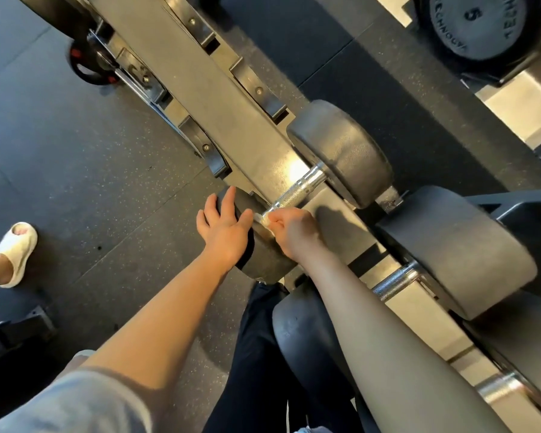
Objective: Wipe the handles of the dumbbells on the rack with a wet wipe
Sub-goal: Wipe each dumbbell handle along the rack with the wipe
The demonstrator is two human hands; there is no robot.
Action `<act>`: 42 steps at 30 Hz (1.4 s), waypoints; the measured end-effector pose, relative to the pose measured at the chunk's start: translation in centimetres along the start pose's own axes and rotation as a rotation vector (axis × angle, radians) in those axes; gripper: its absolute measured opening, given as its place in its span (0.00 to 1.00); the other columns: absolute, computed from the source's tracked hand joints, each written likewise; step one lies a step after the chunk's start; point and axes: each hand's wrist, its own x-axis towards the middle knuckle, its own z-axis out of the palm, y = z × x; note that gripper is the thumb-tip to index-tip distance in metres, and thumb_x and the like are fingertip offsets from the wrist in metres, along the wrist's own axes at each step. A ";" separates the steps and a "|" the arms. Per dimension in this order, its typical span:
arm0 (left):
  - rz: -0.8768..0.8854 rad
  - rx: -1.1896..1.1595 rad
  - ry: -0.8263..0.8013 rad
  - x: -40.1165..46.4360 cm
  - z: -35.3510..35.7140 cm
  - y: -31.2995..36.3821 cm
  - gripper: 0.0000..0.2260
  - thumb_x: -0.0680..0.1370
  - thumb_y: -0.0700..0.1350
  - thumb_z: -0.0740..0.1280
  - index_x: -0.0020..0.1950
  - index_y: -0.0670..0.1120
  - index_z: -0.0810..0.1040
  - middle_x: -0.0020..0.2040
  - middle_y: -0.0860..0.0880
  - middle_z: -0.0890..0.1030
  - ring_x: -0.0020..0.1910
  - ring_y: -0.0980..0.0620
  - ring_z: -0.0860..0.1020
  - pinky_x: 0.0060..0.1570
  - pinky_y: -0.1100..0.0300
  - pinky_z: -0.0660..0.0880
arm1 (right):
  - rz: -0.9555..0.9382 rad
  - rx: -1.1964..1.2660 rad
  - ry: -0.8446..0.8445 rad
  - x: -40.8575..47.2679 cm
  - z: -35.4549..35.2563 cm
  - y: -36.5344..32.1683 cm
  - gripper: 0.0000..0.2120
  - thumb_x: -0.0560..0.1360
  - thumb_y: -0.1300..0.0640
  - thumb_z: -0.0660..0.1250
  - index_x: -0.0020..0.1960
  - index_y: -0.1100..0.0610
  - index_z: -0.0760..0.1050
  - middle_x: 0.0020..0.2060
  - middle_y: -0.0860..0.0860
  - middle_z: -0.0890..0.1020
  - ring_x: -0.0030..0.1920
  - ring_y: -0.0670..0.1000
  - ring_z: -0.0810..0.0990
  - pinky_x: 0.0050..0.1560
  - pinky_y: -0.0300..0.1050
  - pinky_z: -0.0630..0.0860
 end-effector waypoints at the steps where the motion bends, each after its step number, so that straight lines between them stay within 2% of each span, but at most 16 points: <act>1: 0.003 -0.009 -0.003 0.1 0.0 -0.1 0.24 0.83 0.51 0.55 0.78 0.56 0.53 0.79 0.48 0.46 0.77 0.44 0.41 0.75 0.47 0.41 | 0.020 0.042 0.021 0.2 -0.1 -0.5 0.12 0.81 0.59 0.57 0.51 0.60 0.80 0.50 0.58 0.79 0.51 0.57 0.76 0.50 0.47 0.74; 3: 0.011 -0.014 -0.001 0.2 0.0 -0.2 0.24 0.83 0.51 0.55 0.78 0.56 0.53 0.79 0.48 0.45 0.77 0.44 0.40 0.75 0.47 0.41 | 0.094 0.067 -0.004 0.6 -0.4 -1.6 0.14 0.81 0.56 0.56 0.57 0.60 0.78 0.53 0.57 0.79 0.54 0.57 0.76 0.53 0.45 0.73; 7: 0.016 -0.028 -0.032 0.1 -0.1 -0.3 0.24 0.83 0.51 0.54 0.78 0.56 0.52 0.79 0.47 0.44 0.77 0.42 0.39 0.74 0.47 0.40 | 0.185 -0.168 -0.141 1.0 -1.0 -2.5 0.12 0.80 0.58 0.59 0.61 0.59 0.75 0.58 0.58 0.77 0.58 0.58 0.75 0.58 0.48 0.73; 9: 0.002 -0.051 -0.070 0.1 -0.3 -0.1 0.24 0.83 0.51 0.55 0.78 0.56 0.51 0.79 0.47 0.43 0.77 0.42 0.39 0.74 0.47 0.40 | 0.181 -0.190 -0.128 -0.1 -1.8 -2.5 0.09 0.80 0.60 0.59 0.56 0.59 0.76 0.53 0.58 0.78 0.55 0.58 0.76 0.54 0.47 0.72; 11: -0.008 -0.045 -0.117 -0.1 -0.9 0.0 0.26 0.83 0.52 0.57 0.79 0.55 0.50 0.79 0.47 0.43 0.77 0.41 0.39 0.74 0.46 0.41 | 0.135 -0.139 -0.037 -1.7 -2.6 -2.8 0.08 0.79 0.61 0.58 0.43 0.55 0.73 0.42 0.56 0.75 0.46 0.55 0.74 0.45 0.44 0.70; 14: 0.040 -0.126 -0.142 -1.8 -2.6 -0.4 0.28 0.80 0.49 0.64 0.78 0.51 0.56 0.77 0.45 0.57 0.75 0.42 0.57 0.74 0.45 0.56 | 0.027 0.018 0.089 -4.3 -4.0 -4.0 0.19 0.77 0.64 0.58 0.30 0.51 0.60 0.30 0.48 0.68 0.38 0.53 0.67 0.33 0.36 0.61; 16: 0.037 -0.326 -0.094 -3.9 -4.8 -1.0 0.22 0.79 0.47 0.65 0.73 0.49 0.66 0.66 0.49 0.72 0.64 0.49 0.72 0.61 0.53 0.72 | 0.025 0.058 0.079 -5.5 -5.1 -5.3 0.20 0.76 0.64 0.61 0.29 0.50 0.59 0.28 0.47 0.65 0.37 0.54 0.66 0.32 0.41 0.59; 17: 0.026 -0.423 -0.068 -5.3 -6.0 -1.7 0.18 0.79 0.46 0.66 0.68 0.49 0.70 0.58 0.50 0.76 0.56 0.52 0.75 0.52 0.59 0.74 | 0.044 0.086 0.061 -6.0 -5.3 -5.8 0.20 0.75 0.63 0.63 0.29 0.50 0.61 0.28 0.47 0.67 0.37 0.53 0.67 0.33 0.42 0.59; 19: 0.045 -0.538 0.055 -7.5 -8.4 -3.5 0.10 0.78 0.43 0.68 0.58 0.49 0.76 0.46 0.50 0.79 0.45 0.54 0.76 0.41 0.62 0.71 | 0.079 0.185 0.028 -7.3 -5.7 -7.4 0.14 0.73 0.58 0.69 0.32 0.51 0.69 0.31 0.47 0.72 0.38 0.50 0.72 0.34 0.38 0.65; 21: 0.033 -0.566 0.176 -9.1 -11.1 -5.0 0.05 0.76 0.42 0.70 0.46 0.51 0.78 0.41 0.50 0.80 0.40 0.53 0.75 0.39 0.61 0.70 | 0.078 0.223 0.003 -8.1 -5.9 -9.8 0.07 0.71 0.55 0.73 0.38 0.54 0.76 0.36 0.48 0.77 0.41 0.50 0.76 0.36 0.34 0.69; 23: 0.010 -0.537 0.276 -9.9 -13.8 -6.3 0.06 0.75 0.41 0.70 0.41 0.51 0.78 0.38 0.50 0.80 0.37 0.53 0.74 0.39 0.59 0.71 | 0.052 0.181 -0.003 -8.1 -6.1 -12.8 0.07 0.71 0.54 0.72 0.37 0.53 0.75 0.39 0.51 0.78 0.43 0.52 0.78 0.43 0.42 0.72; 25: 0.010 -0.507 0.339 -9.3 -16.5 -7.2 0.05 0.76 0.42 0.68 0.41 0.50 0.77 0.39 0.49 0.80 0.38 0.54 0.75 0.38 0.60 0.70 | 0.029 0.116 0.000 -7.1 -6.4 -16.4 0.09 0.71 0.56 0.71 0.35 0.52 0.72 0.39 0.51 0.78 0.43 0.52 0.76 0.45 0.45 0.72; 28: 0.030 -0.407 0.354 -6.7 -20.3 -7.3 0.03 0.78 0.44 0.65 0.48 0.48 0.78 0.44 0.49 0.80 0.43 0.52 0.75 0.39 0.62 0.68 | -0.006 0.057 0.059 -4.6 -6.2 -21.7 0.10 0.71 0.59 0.69 0.35 0.54 0.69 0.34 0.50 0.75 0.39 0.51 0.73 0.39 0.43 0.69; 34: 0.242 -0.223 0.136 0.8 -29.3 -6.2 0.05 0.79 0.45 0.65 0.52 0.49 0.79 0.46 0.52 0.79 0.46 0.54 0.76 0.45 0.64 0.66 | 0.083 0.137 0.185 2.6 -5.1 -29.9 0.12 0.71 0.60 0.72 0.47 0.54 0.69 0.39 0.47 0.74 0.39 0.48 0.73 0.32 0.38 0.65; 38: 0.269 -0.240 0.192 4.5 -38.1 -7.2 0.03 0.77 0.44 0.67 0.45 0.52 0.77 0.39 0.56 0.78 0.41 0.57 0.74 0.43 0.63 0.66 | 0.241 0.277 0.279 7.6 -4.8 -34.2 0.11 0.71 0.61 0.71 0.50 0.53 0.73 0.45 0.50 0.77 0.47 0.51 0.76 0.44 0.44 0.72; 42: 0.204 -0.292 0.309 8.2 -44.8 -8.7 0.10 0.76 0.39 0.65 0.38 0.53 0.76 0.38 0.54 0.78 0.41 0.54 0.73 0.39 0.66 0.67 | 0.295 0.441 0.304 13.5 -3.7 -38.5 0.08 0.73 0.65 0.67 0.48 0.54 0.76 0.42 0.50 0.78 0.46 0.52 0.78 0.50 0.49 0.78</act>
